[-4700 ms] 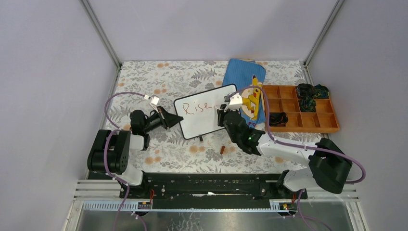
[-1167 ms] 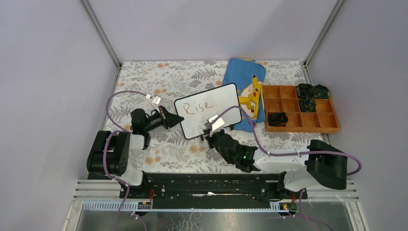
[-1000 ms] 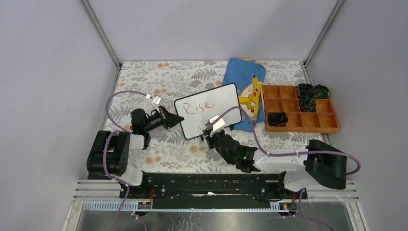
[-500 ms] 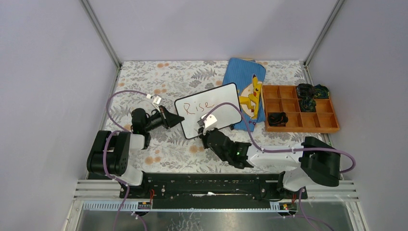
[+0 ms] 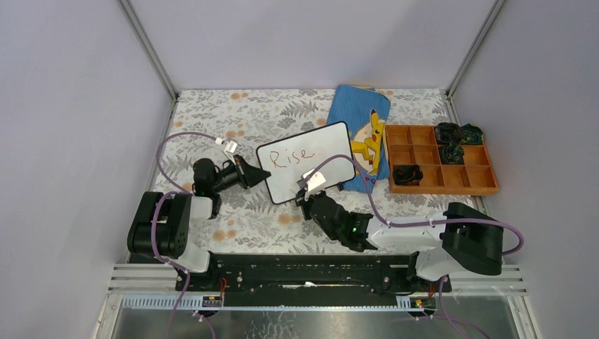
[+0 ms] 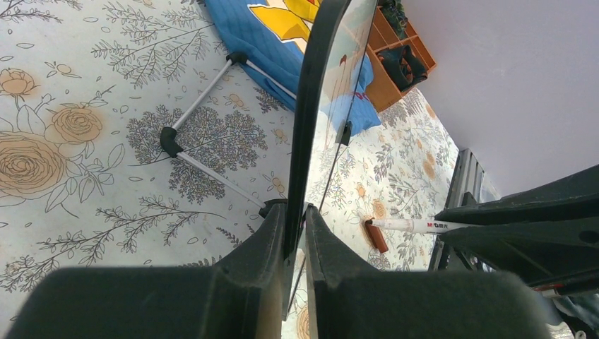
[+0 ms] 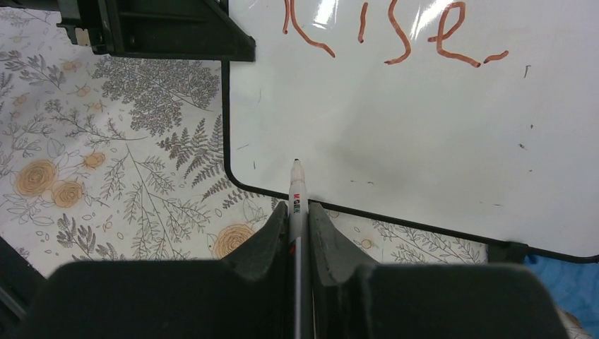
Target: Write a sentence on the whiteboard
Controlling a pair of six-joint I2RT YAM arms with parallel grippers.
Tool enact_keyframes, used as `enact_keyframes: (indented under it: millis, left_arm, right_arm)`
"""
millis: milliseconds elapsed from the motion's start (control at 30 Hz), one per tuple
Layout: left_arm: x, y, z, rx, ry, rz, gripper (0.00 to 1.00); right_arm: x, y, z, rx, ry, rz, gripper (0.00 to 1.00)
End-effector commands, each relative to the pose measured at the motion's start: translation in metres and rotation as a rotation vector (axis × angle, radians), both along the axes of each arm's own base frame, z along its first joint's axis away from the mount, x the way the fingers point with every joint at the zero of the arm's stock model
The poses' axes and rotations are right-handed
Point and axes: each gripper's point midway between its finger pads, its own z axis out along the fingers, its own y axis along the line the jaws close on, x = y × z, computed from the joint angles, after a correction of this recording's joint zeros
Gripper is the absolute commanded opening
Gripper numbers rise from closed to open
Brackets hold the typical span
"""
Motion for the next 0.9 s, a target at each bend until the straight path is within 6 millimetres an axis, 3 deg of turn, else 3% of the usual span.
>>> enact_keyframes:
  millis: [0,400,867]
  left_arm:
    - [0.001,0.002,-0.02,0.042,0.065,0.031,0.0]
    - [0.001,0.002,-0.02,0.045,0.064,0.031,0.0]
    - [0.001,0.001,-0.019,0.047,0.061,0.028,0.0]
  right_arm:
    - [0.008,-0.003,0.035,0.104,-0.07,-0.043,0.0]
    - [0.017,-0.019,0.044,0.162,-0.174,-0.113,0.0]
    - [0.003,0.007,0.024,0.078,-0.083,0.033,0.0]
